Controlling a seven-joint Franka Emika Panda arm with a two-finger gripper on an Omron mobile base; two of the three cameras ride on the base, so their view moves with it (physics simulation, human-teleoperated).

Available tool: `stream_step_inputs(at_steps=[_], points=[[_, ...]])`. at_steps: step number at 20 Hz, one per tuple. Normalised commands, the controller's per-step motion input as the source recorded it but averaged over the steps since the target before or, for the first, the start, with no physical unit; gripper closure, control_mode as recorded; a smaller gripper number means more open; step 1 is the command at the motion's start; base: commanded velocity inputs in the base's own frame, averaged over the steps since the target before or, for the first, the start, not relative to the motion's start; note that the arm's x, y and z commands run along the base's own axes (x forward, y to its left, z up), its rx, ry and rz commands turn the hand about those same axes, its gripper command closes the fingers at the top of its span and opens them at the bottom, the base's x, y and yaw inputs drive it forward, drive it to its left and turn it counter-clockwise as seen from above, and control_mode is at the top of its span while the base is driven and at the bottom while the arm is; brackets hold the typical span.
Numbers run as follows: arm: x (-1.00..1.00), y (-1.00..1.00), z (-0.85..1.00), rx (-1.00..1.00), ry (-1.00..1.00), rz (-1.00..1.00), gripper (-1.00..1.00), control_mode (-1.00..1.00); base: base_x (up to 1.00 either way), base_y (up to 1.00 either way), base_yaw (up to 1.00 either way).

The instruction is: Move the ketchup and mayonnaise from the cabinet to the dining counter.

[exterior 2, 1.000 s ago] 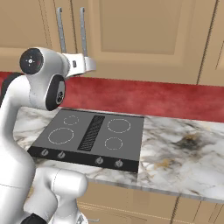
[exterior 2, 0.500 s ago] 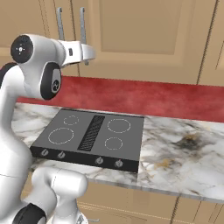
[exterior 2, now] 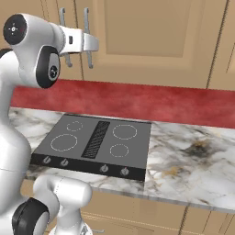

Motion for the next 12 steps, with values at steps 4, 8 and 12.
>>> stream_step_inputs(at_steps=[4,8,12], points=[[0.0,0.0,0.23,0.14,0.03,-0.04,-1.0,-1.0,0.0,0.0,0.0],[0.0,0.0,0.07,0.1,0.01,-0.02,-1.0,-1.0,0.0,0.0,0.0],[0.04,0.0,0.0,0.05,0.0,0.0,-1.0,-1.0,0.0,0.0,0.0]])
